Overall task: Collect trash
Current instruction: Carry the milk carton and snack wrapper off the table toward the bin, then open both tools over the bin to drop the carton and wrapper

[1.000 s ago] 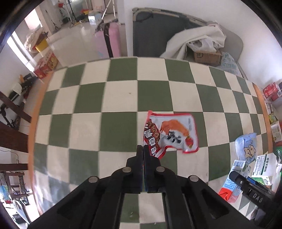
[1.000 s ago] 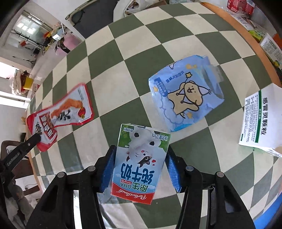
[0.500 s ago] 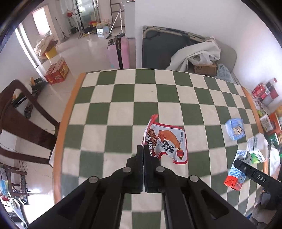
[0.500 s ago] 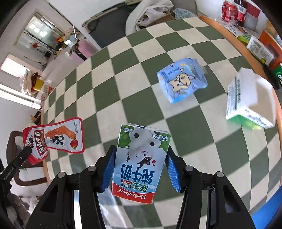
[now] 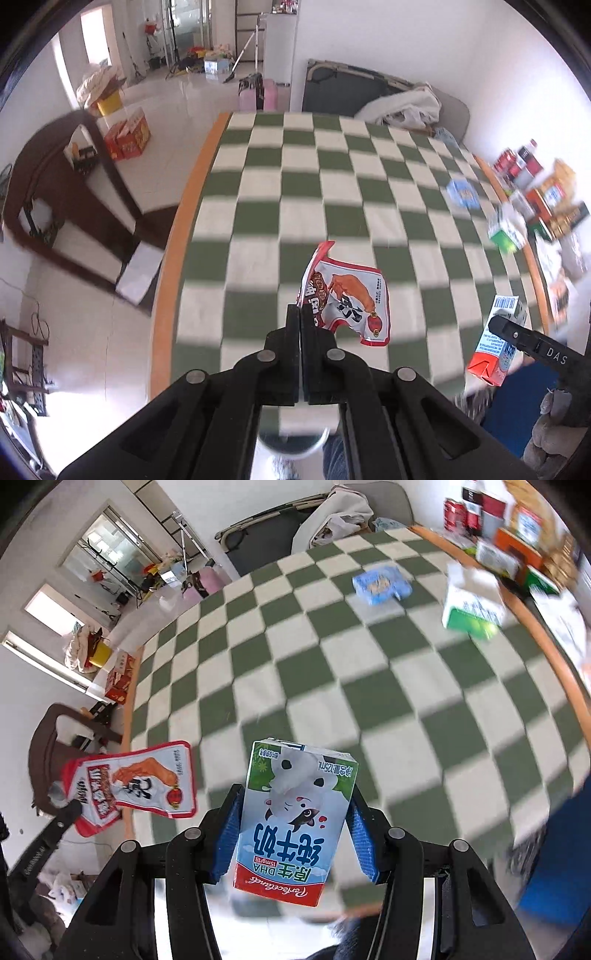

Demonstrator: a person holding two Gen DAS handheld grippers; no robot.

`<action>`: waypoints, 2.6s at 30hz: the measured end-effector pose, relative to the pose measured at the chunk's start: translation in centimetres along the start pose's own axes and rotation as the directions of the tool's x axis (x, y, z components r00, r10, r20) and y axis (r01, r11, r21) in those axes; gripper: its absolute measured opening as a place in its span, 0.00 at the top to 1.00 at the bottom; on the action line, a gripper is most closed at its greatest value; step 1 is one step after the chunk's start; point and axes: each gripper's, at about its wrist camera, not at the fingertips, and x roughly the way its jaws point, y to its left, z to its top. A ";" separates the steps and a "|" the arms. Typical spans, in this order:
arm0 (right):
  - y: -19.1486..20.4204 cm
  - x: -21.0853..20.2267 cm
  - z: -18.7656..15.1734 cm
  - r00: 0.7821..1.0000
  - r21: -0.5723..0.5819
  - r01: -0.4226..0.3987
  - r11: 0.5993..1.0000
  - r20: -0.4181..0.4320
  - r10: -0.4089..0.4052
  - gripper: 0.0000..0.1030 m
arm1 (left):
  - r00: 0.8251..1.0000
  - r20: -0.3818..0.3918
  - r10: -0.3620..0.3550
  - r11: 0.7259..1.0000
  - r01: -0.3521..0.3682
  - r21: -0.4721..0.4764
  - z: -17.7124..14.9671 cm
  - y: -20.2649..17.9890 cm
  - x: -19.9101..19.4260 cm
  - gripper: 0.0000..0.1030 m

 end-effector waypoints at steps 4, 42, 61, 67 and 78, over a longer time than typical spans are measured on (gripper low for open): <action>0.7 -2.1 -7.8 1.000 0.012 -0.017 1.000 -0.022 0.017 0.46 | 0.998 -0.059 -0.026 0.999 0.027 0.022 -6.1 1.7 -1.8 1.00; -14.0 42.2 -40.8 0.864 0.026 -0.027 0.999 -0.501 0.036 0.26 | 0.843 -0.535 -0.049 0.989 -0.032 -0.142 -37.0 6.8 37.8 0.65; -11.9 39.8 -41.0 0.883 -0.277 0.155 0.948 -0.391 -0.259 0.00 | 0.871 -0.481 0.101 0.987 -0.149 -0.062 -37.5 7.8 32.3 0.00; -11.2 35.9 -40.6 0.885 -0.288 0.167 0.943 -0.377 -0.271 0.00 | 0.877 -0.473 0.090 0.989 -0.135 -0.062 -37.3 6.6 28.7 0.00; -8.8 25.0 -39.3 0.900 -0.300 0.153 0.942 -0.352 -0.258 0.00 | 0.877 -0.476 0.066 0.992 -0.108 -0.060 -36.6 4.1 19.9 0.00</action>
